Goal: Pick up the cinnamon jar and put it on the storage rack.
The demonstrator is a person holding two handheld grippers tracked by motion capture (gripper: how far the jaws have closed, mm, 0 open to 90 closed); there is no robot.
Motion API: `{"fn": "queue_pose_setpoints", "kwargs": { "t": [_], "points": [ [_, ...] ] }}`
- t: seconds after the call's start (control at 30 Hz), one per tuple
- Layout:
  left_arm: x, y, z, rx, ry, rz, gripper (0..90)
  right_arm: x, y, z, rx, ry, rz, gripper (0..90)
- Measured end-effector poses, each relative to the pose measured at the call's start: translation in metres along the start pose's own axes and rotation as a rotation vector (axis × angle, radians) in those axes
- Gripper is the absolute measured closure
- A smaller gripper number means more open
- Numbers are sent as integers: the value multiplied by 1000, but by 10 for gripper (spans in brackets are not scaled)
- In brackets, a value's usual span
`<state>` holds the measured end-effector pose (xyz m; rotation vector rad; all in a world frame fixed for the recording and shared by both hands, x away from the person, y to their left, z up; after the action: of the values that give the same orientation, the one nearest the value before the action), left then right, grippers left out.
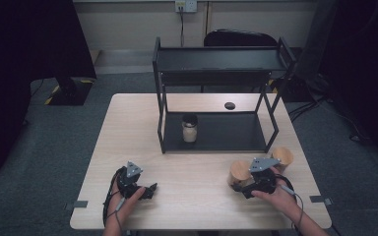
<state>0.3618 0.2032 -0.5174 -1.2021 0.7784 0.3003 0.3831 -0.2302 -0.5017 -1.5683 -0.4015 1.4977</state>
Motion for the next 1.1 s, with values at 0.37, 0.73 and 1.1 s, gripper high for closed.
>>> {"fn": "queue_pose_setpoints", "kwargs": {
  "t": [0.37,0.73,1.1],
  "points": [
    [0,0,0,1,0,0,0,2,1,-1,-18,6,-7,249],
    [0,0,0,0,0,0,0,2,-1,0,-19,11,2,250],
    [0,0,0,1,0,0,0,2,-4,-3,-20,12,17,250]
  ]
}}
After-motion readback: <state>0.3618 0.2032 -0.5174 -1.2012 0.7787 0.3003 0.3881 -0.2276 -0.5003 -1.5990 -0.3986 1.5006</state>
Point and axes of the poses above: each handheld gripper's, and its own axes: x roughly forward along the jaws, y roughly out of its underside, z roughly to its left, the point moved 1 cm from there along x, roughly forward along the jaws, and after that the axes turned 12 degrees about -y, right-handed, at the moved point
